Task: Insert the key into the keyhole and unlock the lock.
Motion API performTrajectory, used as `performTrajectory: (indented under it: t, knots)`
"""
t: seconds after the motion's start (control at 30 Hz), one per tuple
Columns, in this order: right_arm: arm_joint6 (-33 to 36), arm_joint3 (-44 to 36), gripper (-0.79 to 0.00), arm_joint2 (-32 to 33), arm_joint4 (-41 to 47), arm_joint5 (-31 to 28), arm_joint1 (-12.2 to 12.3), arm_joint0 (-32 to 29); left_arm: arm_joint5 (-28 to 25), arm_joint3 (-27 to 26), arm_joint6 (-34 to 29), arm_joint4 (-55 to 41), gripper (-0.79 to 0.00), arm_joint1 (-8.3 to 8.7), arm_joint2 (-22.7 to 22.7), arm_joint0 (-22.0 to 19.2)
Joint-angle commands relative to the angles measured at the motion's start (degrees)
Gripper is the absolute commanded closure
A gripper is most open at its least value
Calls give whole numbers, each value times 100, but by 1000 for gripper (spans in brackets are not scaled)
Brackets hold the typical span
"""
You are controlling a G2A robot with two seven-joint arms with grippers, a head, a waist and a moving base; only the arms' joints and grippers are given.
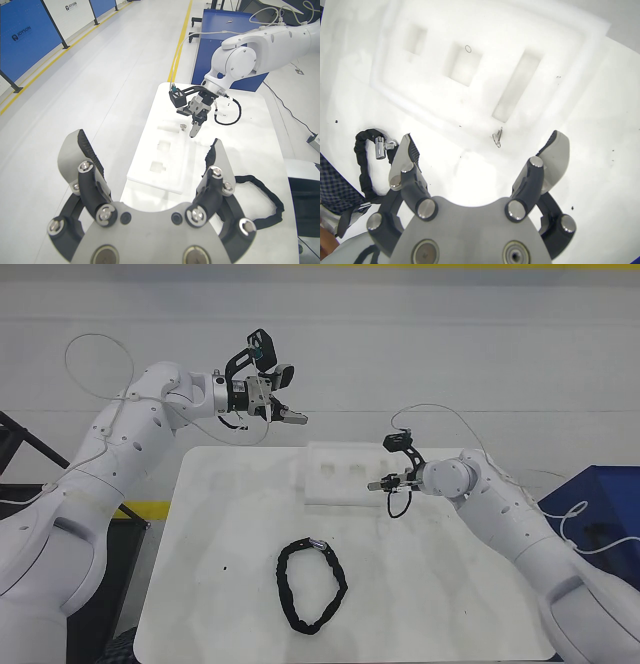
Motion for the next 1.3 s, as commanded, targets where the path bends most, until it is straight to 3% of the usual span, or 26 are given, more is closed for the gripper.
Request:
performTrajectory:
  t: [0.0,0.57,0.7,1.0,1.27]
  knots:
    - [19,147,-785,-5,86,-90,-69,48,0,0,0,0,-785,0,0,0]
    - [42,168,-785,-3,73,-106,-86,12,0,0,0,0,-785,0,0,0]
    - [646,14,-785,-63,-129,-97,-104,107,0,0,0,0,-785,0,0,0]
    - [1115,294,-785,-42,-54,-295,-254,339,0,0,0,0,-785,0,0,0]
    - [974,858,-785,-88,-66,-520,-458,476,0,0,0,0,-785,0,0,0]
